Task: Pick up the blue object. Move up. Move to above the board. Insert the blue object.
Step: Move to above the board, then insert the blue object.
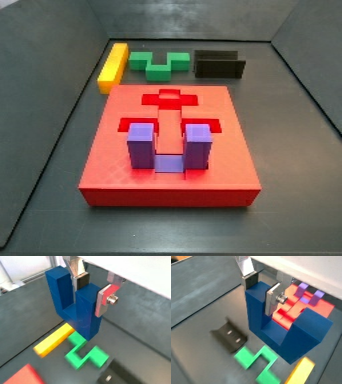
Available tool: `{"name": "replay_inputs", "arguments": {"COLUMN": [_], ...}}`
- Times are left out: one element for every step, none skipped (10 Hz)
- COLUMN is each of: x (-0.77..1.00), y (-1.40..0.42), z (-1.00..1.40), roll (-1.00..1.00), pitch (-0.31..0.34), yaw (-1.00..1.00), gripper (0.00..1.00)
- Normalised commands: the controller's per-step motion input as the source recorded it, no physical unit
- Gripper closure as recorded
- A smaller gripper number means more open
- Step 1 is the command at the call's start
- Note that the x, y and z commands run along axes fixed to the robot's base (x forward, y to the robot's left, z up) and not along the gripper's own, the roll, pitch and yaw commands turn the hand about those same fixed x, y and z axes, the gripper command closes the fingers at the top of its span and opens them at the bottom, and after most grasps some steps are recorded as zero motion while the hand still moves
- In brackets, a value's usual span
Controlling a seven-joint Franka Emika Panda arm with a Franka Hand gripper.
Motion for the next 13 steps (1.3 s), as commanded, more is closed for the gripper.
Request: {"name": "replay_inputs", "arguments": {"x": [-0.13, -0.13, -0.13, -0.12, -0.11, -0.09, -0.02, 0.05, 0.06, 0.02, 0.06, 0.04, 0.26], "y": [-1.4, -1.4, -1.4, -1.4, -1.4, -1.4, -0.75, -0.28, -0.18, -0.06, -0.07, -0.01, 0.0], "z": [0.14, 0.14, 0.15, 0.16, 0.18, 0.2, 0.12, 0.05, 0.04, -0.23, -0.11, -0.05, -0.38], "roll": [0.0, -0.02, -0.01, 0.0, 0.0, 0.01, 0.0, 0.0, 0.01, 0.02, 0.0, -0.01, 0.0], "pitch": [0.033, 0.018, 0.016, 0.019, 0.04, 0.058, 0.086, 0.124, 0.131, 0.059, 0.044, 0.014, 0.057], "yaw": [0.0, 0.0, 0.01, 0.01, 0.01, 0.0, 0.01, 0.0, 0.01, 0.0, 0.0, 0.0, -0.04], "gripper": [1.0, 1.0, 1.0, 1.0, 1.0, 1.0, 1.0, 1.0, 1.0, 1.0, 1.0, 1.0, 1.0]}}
